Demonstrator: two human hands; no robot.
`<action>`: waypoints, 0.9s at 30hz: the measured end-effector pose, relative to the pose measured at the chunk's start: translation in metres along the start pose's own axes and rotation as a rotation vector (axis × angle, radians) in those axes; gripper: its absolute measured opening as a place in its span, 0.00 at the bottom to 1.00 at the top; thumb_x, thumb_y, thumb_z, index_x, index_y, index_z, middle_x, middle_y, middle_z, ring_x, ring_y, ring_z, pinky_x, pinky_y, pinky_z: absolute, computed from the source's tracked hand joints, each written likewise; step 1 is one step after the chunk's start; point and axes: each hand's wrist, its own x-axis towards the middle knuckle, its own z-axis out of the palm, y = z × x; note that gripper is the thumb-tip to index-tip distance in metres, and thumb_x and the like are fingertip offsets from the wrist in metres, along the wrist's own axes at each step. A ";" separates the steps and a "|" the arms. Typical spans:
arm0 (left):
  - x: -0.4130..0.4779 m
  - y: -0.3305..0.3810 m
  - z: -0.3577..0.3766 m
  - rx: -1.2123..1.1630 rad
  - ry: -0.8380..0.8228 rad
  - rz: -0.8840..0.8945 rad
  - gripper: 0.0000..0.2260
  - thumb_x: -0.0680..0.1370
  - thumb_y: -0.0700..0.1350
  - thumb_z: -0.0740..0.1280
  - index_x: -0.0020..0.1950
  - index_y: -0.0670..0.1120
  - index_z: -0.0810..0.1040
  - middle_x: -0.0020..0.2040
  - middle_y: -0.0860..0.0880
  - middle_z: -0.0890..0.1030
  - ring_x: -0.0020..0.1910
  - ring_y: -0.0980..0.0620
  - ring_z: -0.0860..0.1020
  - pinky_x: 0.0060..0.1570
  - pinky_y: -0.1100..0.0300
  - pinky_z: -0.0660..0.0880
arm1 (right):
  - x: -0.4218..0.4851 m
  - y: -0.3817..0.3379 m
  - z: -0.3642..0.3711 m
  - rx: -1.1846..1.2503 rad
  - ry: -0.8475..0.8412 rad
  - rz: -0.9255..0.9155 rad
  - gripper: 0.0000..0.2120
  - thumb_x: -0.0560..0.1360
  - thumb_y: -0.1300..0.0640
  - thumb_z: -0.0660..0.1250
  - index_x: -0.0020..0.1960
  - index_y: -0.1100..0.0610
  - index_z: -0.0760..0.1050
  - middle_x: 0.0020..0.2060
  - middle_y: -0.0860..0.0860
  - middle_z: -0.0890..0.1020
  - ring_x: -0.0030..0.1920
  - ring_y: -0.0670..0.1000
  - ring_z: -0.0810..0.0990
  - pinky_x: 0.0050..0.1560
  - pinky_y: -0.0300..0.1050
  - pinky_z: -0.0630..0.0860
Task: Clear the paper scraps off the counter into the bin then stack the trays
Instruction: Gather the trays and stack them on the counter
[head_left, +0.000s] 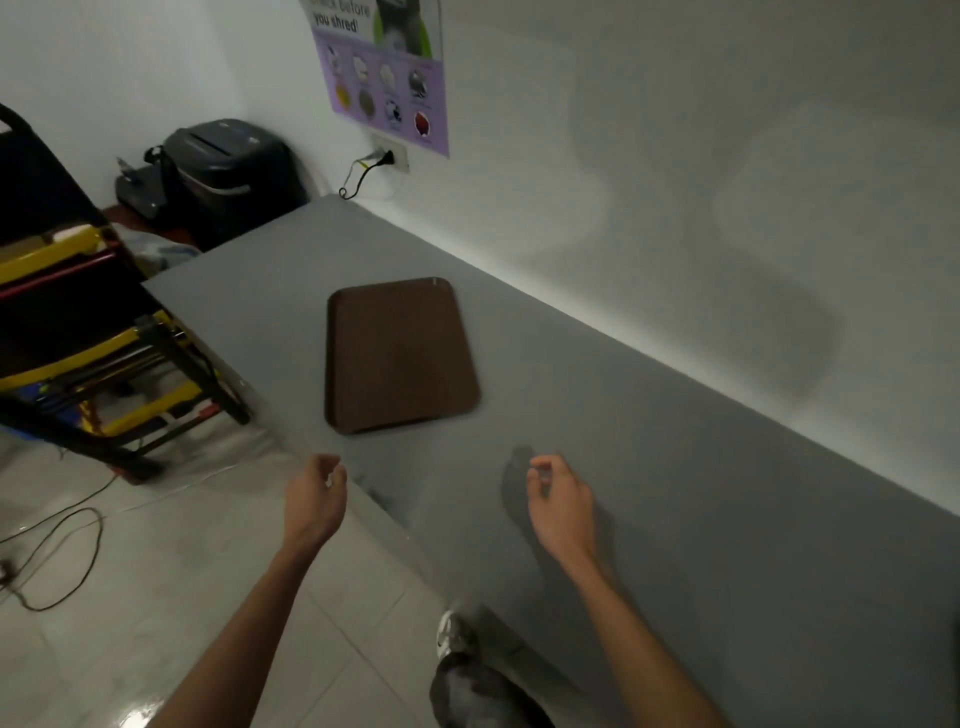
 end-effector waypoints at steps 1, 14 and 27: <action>0.021 -0.001 0.000 0.005 -0.014 -0.017 0.14 0.84 0.47 0.64 0.67 0.42 0.77 0.62 0.41 0.82 0.59 0.42 0.81 0.61 0.44 0.78 | 0.020 -0.005 0.012 0.000 -0.021 0.001 0.05 0.80 0.54 0.69 0.56 0.50 0.79 0.49 0.53 0.87 0.52 0.58 0.85 0.57 0.53 0.81; 0.176 0.032 0.017 -0.292 -0.117 -0.360 0.18 0.85 0.46 0.62 0.73 0.40 0.70 0.63 0.42 0.79 0.59 0.41 0.79 0.62 0.45 0.78 | 0.191 -0.075 0.130 -0.014 -0.245 0.222 0.21 0.84 0.46 0.66 0.69 0.59 0.77 0.63 0.58 0.84 0.68 0.60 0.78 0.67 0.49 0.72; 0.153 0.027 0.024 -0.136 -0.253 -0.152 0.17 0.88 0.51 0.55 0.50 0.44 0.78 0.46 0.43 0.82 0.46 0.46 0.80 0.44 0.52 0.75 | 0.170 -0.081 0.108 0.150 0.026 0.331 0.14 0.87 0.48 0.61 0.63 0.57 0.76 0.58 0.58 0.83 0.62 0.62 0.79 0.61 0.52 0.74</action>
